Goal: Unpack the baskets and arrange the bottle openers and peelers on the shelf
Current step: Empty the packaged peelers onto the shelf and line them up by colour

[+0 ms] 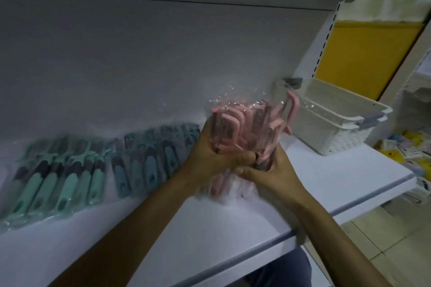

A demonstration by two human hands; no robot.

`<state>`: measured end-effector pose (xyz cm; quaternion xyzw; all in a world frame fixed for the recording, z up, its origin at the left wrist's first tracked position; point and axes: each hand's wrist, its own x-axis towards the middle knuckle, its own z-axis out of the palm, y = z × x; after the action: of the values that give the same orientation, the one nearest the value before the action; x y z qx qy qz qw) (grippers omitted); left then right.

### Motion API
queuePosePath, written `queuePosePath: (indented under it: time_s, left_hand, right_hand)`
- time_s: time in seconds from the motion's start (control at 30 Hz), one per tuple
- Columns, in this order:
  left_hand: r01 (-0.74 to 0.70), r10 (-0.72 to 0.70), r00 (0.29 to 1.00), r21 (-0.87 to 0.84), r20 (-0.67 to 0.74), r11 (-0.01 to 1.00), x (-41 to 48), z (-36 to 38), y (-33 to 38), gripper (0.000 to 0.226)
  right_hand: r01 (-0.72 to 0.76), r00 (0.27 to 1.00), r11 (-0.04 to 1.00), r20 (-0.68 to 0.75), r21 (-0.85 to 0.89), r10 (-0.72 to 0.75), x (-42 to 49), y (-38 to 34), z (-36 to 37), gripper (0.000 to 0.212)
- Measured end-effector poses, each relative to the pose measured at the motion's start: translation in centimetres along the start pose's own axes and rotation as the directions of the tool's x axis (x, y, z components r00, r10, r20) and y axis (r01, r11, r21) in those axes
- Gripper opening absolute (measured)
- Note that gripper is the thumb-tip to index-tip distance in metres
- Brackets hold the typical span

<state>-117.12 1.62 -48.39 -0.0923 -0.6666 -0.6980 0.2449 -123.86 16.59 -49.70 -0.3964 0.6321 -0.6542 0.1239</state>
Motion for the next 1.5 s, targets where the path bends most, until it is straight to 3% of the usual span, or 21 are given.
queuePosePath:
  time_s: [0.1, 0.23, 0.43, 0.53, 0.63, 0.73, 0.9, 1.03, 1.1, 1.17, 1.23, 1.3, 1.5]
  left_hand:
    - [-0.064, 0.064, 0.998, -0.014, -0.014, 0.998, 0.2, 0.3, 0.6, 0.056]
    - [-0.038, 0.038, 0.997, -0.002, -0.061, 0.999, 0.7, -0.1, 1.5, 0.099]
    - [0.184, -0.187, 0.982, 0.106, 0.023, 0.977, 0.6, -1.2, -0.4, 0.069]
    - [0.21, -0.203, 0.974, 0.067, -0.097, 0.975, 0.5, -1.4, -1.2, 0.039]
    - [0.262, -0.251, 0.943, 0.022, -0.219, 0.965, 0.2, -1.9, -1.8, 0.024]
    - [0.289, -0.278, 0.929, 0.011, -0.245, 0.957, -0.1, -1.7, -1.7, 0.012]
    - [0.268, -0.256, 0.937, 0.022, -0.236, 0.963, -0.3, -1.0, -1.0, 0.017]
    - [0.188, -0.194, 0.979, -0.084, -0.066, 0.979, -0.2, -0.1, 0.0, 0.033]
    - [0.212, -0.213, 0.977, -0.068, -0.01, 0.975, -0.1, -0.1, 0.1, 0.04]
    - [0.252, -0.254, 0.966, -0.054, -0.042, 0.966, -0.2, -0.2, 0.0, 0.044]
    - [0.281, -0.291, 0.95, -0.095, -0.114, 0.955, -0.3, -0.3, -0.1, 0.047]
    - [0.252, -0.267, 0.952, -0.113, -0.146, 0.961, -0.3, -0.2, -0.2, 0.04]
    - [0.301, -0.312, 0.907, -0.083, -0.282, 0.95, -0.2, 0.1, -0.7, 0.028]
  right_hand:
    - [-0.023, 0.999, 1.0, 0.047, 0.01, 0.023, 0.4, -1.2, -0.2, 0.09]
    - [-0.01, 0.999, 0.999, 0.051, 0.042, 0.008, 1.0, -2.1, -0.8, 0.086]
    - [-0.116, 0.989, 0.993, 0.097, 0.029, 0.113, 0.4, -0.6, -0.4, 0.039]
    - [-0.188, 0.978, 0.964, 0.126, 0.188, 0.166, 0.8, 0.1, 0.0, 0.043]
    - [-0.244, 0.97, 0.867, 0.114, 0.434, 0.216, 1.1, 1.2, 0.3, 0.039]
    - [-0.237, 0.969, 0.825, 0.067, 0.513, 0.236, 1.1, 2.0, 0.5, 0.037]
    - [-0.209, 0.974, 0.854, 0.024, 0.477, 0.225, 1.4, 1.1, 0.9, 0.036]
    - [-0.111, 0.992, 0.944, -0.014, 0.312, 0.122, 1.3, 1.0, 1.9, 0.033]
    - [-0.14, 0.989, 0.923, 0.002, 0.358, 0.149, 1.4, 1.0, 2.4, 0.046]
    - [-0.114, 0.991, 0.931, -0.022, 0.346, 0.13, 1.5, 0.9, 2.2, 0.044]
    - [-0.06, 0.984, 0.987, -0.16, 0.15, 0.084, 1.5, 1.1, 1.8, 0.034]
    - [0.007, 0.959, 1.0, -0.283, 0.018, -0.002, 1.0, 1.6, 2.0, 0.038]
    - [-0.021, 0.944, 0.995, -0.325, 0.094, 0.051, 0.1, 1.8, 3.5, 0.047]
